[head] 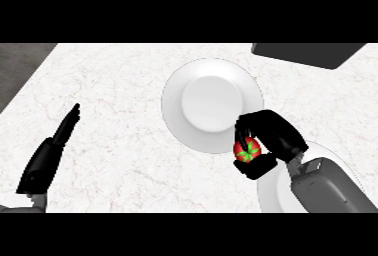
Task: Pick the tomato from the plate and place it in the plate
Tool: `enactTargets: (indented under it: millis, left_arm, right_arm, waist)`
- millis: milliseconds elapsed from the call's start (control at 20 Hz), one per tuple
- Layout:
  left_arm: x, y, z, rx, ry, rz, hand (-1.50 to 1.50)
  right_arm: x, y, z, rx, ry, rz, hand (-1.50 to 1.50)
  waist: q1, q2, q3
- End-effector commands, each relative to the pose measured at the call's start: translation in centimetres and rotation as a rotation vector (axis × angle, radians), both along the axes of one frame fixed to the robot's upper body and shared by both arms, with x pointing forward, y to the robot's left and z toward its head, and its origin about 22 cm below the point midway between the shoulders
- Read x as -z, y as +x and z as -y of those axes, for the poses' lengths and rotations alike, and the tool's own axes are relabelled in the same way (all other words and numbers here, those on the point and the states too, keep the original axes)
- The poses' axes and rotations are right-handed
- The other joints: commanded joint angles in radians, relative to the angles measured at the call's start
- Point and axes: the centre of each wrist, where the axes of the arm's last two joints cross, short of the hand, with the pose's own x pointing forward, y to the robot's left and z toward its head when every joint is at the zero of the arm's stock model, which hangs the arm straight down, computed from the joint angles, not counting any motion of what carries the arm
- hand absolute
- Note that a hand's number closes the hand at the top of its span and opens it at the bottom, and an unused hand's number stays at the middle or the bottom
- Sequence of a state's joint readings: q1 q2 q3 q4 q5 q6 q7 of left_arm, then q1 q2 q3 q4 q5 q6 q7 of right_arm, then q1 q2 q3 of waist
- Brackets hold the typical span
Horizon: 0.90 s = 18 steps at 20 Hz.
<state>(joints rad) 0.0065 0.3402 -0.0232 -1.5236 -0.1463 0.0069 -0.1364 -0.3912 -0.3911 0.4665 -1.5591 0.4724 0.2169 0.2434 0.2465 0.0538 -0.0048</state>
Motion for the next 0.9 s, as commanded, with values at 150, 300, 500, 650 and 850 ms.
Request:
enactTargets:
  millis: [150,300,500,650,850]
  left_arm:
    - [-0.8,1.4,2.5,0.106,-0.009,0.035,0.00]
    - [-1.1,1.8,3.1,0.126,-0.016,0.046,0.00]
    - [-1.1,1.9,3.0,0.117,-0.009,0.041,0.00]
    - [-1.3,2.2,2.8,0.103,0.002,0.053,0.00]
    - [-1.0,2.2,2.9,0.082,0.001,0.044,0.00]
  right_arm:
    - [-7.0,4.3,-0.5,-0.335,-0.118,0.232,1.50]
    - [-9.3,6.0,0.1,-0.396,-0.062,0.301,1.50]
    - [-13.0,7.6,0.5,-0.498,0.078,0.454,1.50]
    - [-14.7,8.6,1.2,-0.597,0.192,0.512,1.50]
    - [-15.6,9.9,1.8,-0.773,0.342,0.496,1.50]
  waist:
    - [0.055,0.038,0.010]
    - [0.053,0.046,0.013]
    - [0.041,0.044,0.016]
    - [0.029,0.045,0.016]
    - [0.009,0.040,0.013]
